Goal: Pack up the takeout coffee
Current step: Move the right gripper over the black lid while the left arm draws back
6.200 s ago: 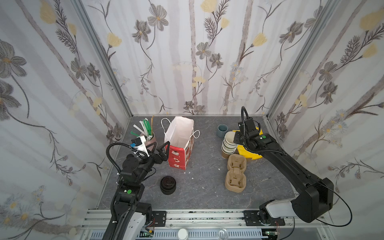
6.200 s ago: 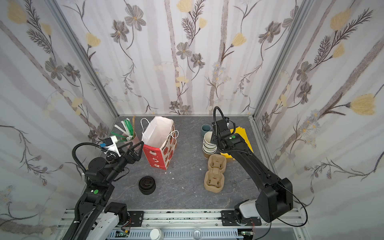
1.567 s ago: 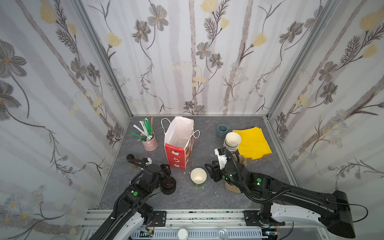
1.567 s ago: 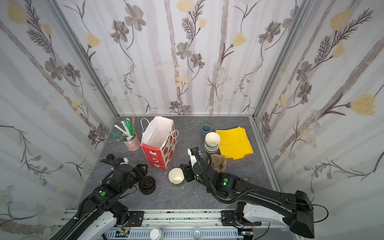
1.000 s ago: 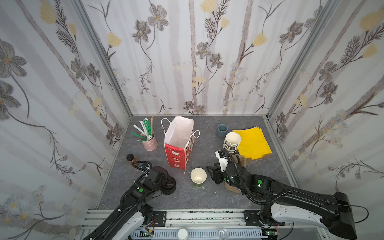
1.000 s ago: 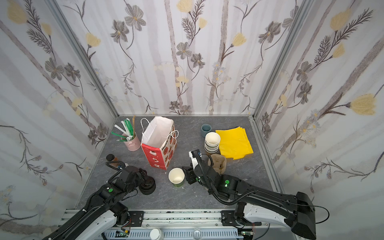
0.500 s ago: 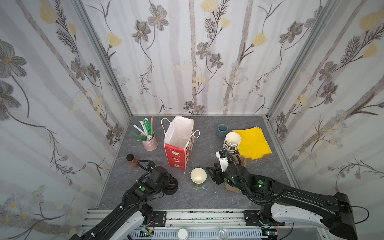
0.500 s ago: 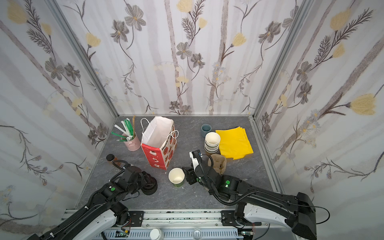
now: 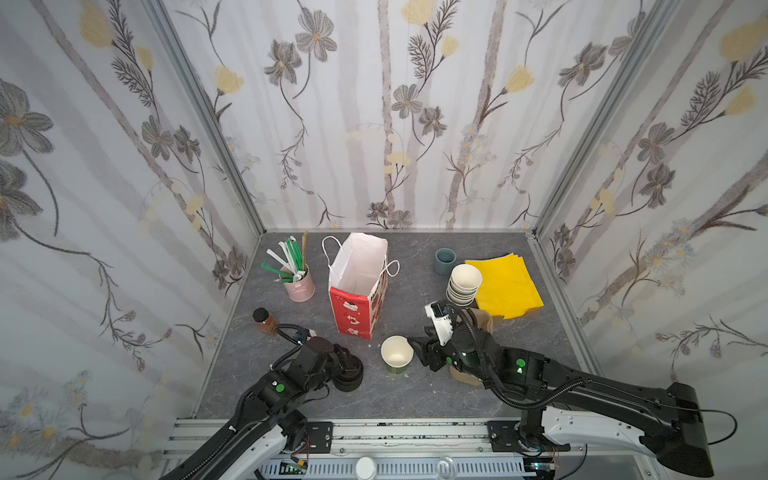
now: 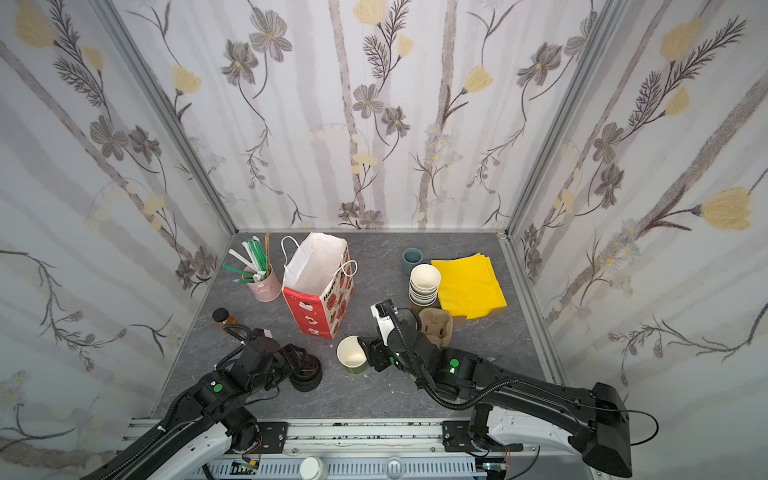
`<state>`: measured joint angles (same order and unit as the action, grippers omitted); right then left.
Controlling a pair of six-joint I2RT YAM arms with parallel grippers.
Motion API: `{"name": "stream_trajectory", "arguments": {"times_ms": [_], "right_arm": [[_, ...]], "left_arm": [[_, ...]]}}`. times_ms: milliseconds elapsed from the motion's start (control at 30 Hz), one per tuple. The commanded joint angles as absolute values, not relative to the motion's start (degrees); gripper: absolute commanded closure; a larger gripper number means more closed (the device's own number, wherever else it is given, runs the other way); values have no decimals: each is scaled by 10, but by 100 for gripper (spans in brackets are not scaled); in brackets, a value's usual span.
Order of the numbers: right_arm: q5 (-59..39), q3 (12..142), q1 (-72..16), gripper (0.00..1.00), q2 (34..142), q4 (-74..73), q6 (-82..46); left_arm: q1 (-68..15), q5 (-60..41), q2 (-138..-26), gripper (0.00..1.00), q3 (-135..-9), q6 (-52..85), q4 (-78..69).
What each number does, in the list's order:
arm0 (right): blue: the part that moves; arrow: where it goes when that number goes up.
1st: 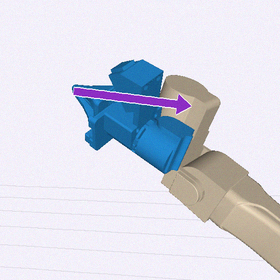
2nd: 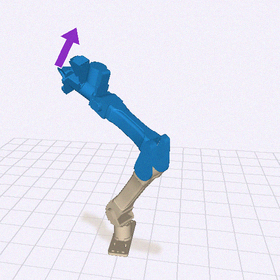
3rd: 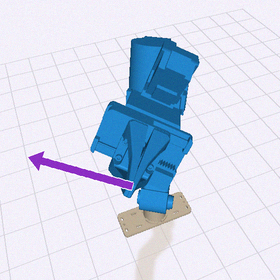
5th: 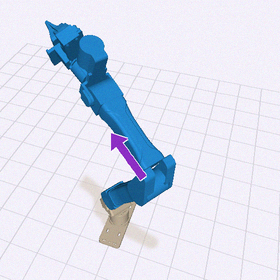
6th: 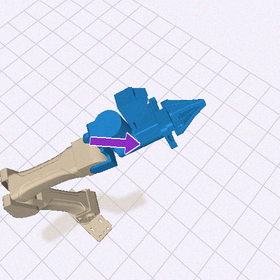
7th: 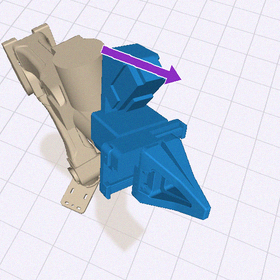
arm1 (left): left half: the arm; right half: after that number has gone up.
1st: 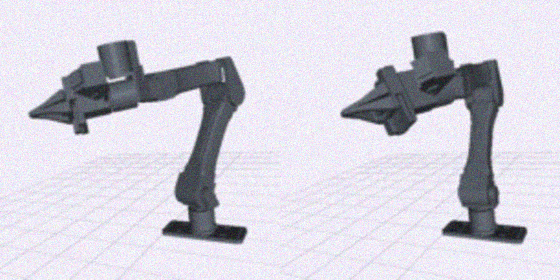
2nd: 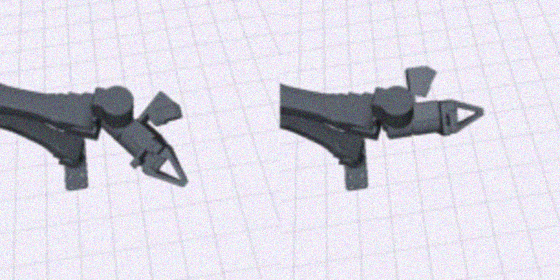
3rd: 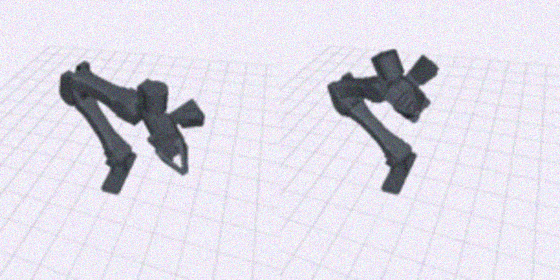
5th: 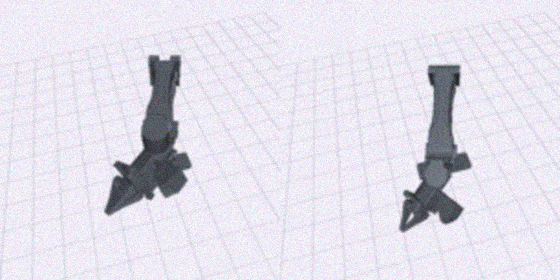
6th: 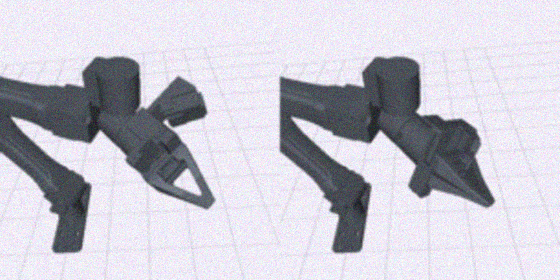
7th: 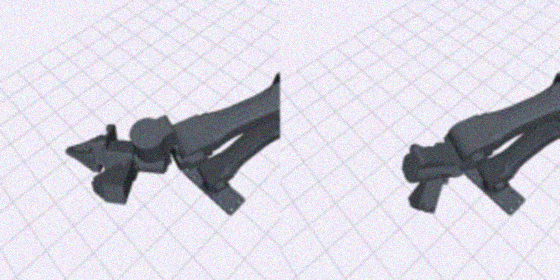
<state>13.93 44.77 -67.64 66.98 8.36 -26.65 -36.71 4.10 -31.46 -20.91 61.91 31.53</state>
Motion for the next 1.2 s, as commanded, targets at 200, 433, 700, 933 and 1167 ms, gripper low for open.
{"name": "stream_trajectory", "arguments": {"times_ms": [200, 433, 700, 933, 1167], "right_arm": [[15, 583, -732, 38, 816, 120, -140], [-9, 712, -748, 34, 987, 194, -117], [30, 849, -763, 26, 1132, 280, -142], [61, 889, -762, 24, 1181, 296, -273], [111, 884, -767, 21, 1186, 282, -416]], "left_arm": [[-360, 242, -253, 23, -272, 607, 322], [-328, 446, -173, 25, -331, 501, 328], [-328, 508, -74, 25, -350, 446, 330], [-329, 492, -73, 25, -350, 454, 328], [-329, 476, -69, 25, -338, 474, 328]]}}
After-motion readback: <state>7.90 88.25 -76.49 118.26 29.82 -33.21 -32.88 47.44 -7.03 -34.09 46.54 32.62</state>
